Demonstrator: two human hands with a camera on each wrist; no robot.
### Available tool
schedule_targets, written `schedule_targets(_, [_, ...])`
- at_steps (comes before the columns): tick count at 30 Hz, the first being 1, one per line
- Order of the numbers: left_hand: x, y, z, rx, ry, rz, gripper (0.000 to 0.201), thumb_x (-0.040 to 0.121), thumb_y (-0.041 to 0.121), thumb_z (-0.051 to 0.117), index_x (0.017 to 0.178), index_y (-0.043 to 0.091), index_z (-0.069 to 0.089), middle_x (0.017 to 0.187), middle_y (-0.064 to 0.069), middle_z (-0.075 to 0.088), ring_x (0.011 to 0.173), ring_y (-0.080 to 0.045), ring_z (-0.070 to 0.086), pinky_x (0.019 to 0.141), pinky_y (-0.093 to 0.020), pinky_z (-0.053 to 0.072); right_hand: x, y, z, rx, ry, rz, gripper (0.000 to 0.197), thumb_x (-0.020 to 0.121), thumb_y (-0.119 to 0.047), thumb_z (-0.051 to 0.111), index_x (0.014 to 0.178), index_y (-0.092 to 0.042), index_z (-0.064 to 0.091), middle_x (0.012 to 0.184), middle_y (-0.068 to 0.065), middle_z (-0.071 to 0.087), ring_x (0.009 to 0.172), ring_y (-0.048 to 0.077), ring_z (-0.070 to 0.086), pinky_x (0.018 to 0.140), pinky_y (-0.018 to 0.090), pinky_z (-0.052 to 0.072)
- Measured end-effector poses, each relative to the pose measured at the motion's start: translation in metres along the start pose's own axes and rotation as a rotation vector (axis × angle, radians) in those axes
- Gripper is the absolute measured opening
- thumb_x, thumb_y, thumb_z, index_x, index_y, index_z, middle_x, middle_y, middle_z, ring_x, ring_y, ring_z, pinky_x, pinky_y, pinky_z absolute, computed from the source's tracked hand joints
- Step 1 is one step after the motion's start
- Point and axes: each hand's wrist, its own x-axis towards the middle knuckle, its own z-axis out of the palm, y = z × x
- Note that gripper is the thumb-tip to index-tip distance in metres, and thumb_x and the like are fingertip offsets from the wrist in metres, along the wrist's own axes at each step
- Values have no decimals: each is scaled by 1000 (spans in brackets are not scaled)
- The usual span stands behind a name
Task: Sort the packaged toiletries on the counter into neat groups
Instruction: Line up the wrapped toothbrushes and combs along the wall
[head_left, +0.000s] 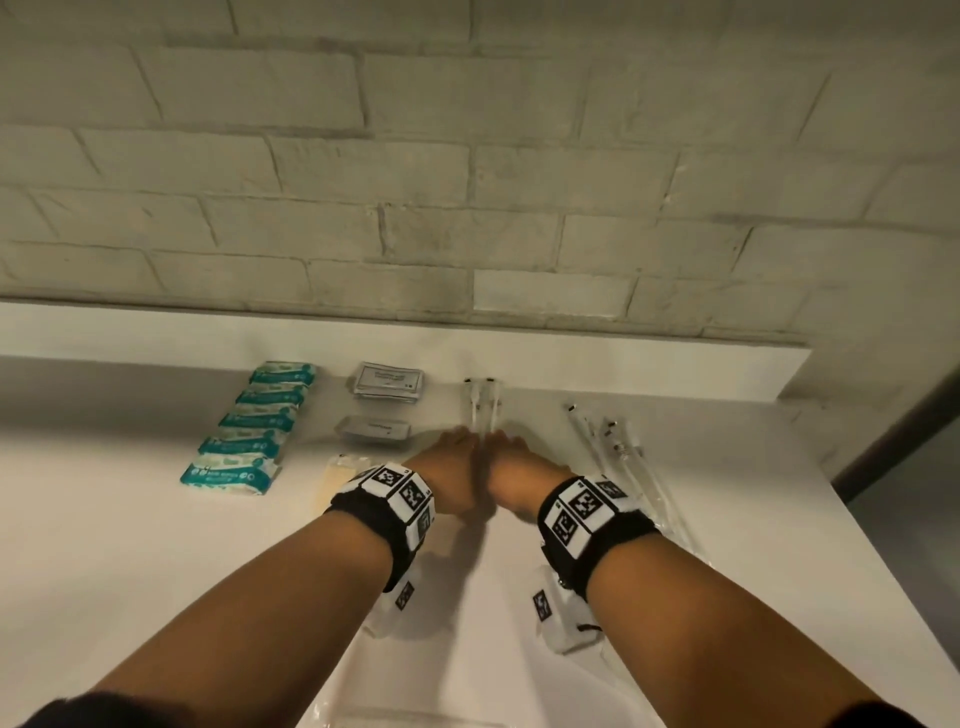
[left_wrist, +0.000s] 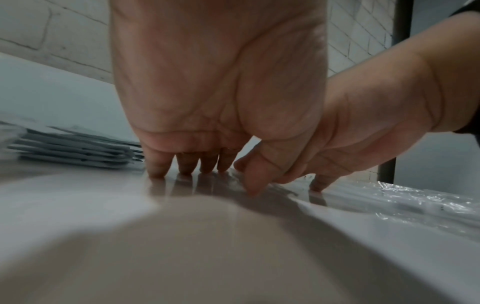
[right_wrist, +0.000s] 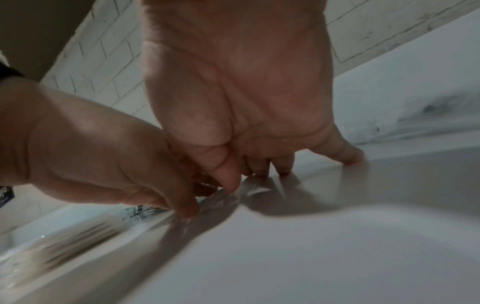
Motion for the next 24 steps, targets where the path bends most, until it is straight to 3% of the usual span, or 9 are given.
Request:
schedule_targets(3, [2, -3, 6, 17, 68, 8, 53, 93, 24, 44, 143, 7, 34, 145, -16, 38, 136, -31, 33, 112, -43, 29, 4, 8, 3, 92, -5, -15, 53, 98, -30, 37, 148, -15, 26, 155, 7, 27, 140, 30, 31, 114, 52, 25])
schedule_targets(5, [1, -2, 10, 67, 126, 28, 51, 100, 29, 36, 144, 3, 32, 149, -16, 34, 139, -33, 27, 114, -42, 23, 2, 21, -1, 179, 110, -55, 50, 95, -29, 43, 143, -18, 39, 148, 7, 41, 133, 29, 43, 111, 42, 34])
schedule_targets(9, [0, 1, 14, 44, 141, 89, 64, 99, 45, 29, 153, 14, 12, 162, -6, 1, 149, -30, 3, 119, -49, 15, -22, 63, -29, -114, 400, 156, 41, 90, -16, 47, 130, -17, 54, 123, 12, 59, 112, 31, 59, 90, 33, 47])
schedule_targets(14, [-3, 9, 21, 139, 91, 102, 66, 98, 44, 39, 153, 16, 14, 162, -4, -1, 149, -27, 3, 120, -44, 11, -34, 79, -34, -179, 225, 390, 47, 89, -8, 45, 134, -17, 50, 131, 9, 59, 118, 29, 57, 91, 34, 48])
schedule_targets(16, [-2, 9, 21, 133, 90, 92, 67, 98, 45, 39, 153, 16, 13, 162, -4, -1, 149, -26, 3, 121, -43, 9, -25, 89, -29, -141, 163, 375, 64, 86, -2, 46, 146, -22, 35, 147, 10, 43, 135, 29, 41, 99, 38, 47])
schedule_targets(18, [-2, 9, 21, 124, 90, 92, 68, 98, 45, 38, 153, 15, 12, 162, -4, -1, 149, -26, 2, 121, -43, 9, -18, 99, -23, -143, 116, 288, 99, 80, 7, 44, 151, -39, -8, 161, 3, 11, 149, 25, 8, 112, 43, 32])
schedule_targets(20, [-2, 9, 21, 118, 82, 91, 67, 98, 45, 39, 153, 16, 12, 162, -4, -2, 149, -26, 2, 121, -42, 9, -12, 102, -19, -231, 143, 186, 109, 74, 10, 40, 146, -43, -23, 160, -3, 7, 149, 27, 0, 117, 44, 16])
schedule_targets(22, [-2, 10, 21, 111, 80, 91, 68, 98, 44, 40, 153, 16, 13, 162, -4, -1, 149, -26, 3, 120, -43, 10, -7, 93, -15, -229, 186, 160, 88, 75, 3, 37, 153, -26, 7, 148, 3, 42, 141, 31, 32, 113, 39, 24])
schedule_targets(24, [-3, 11, 19, 95, 66, 92, 69, 97, 43, 40, 153, 15, 11, 162, -5, -1, 149, -28, 3, 120, -45, 11, -5, 72, -19, -121, 159, 174, 48, 87, -4, 44, 134, -7, 47, 125, 14, 62, 114, 30, 59, 97, 33, 43])
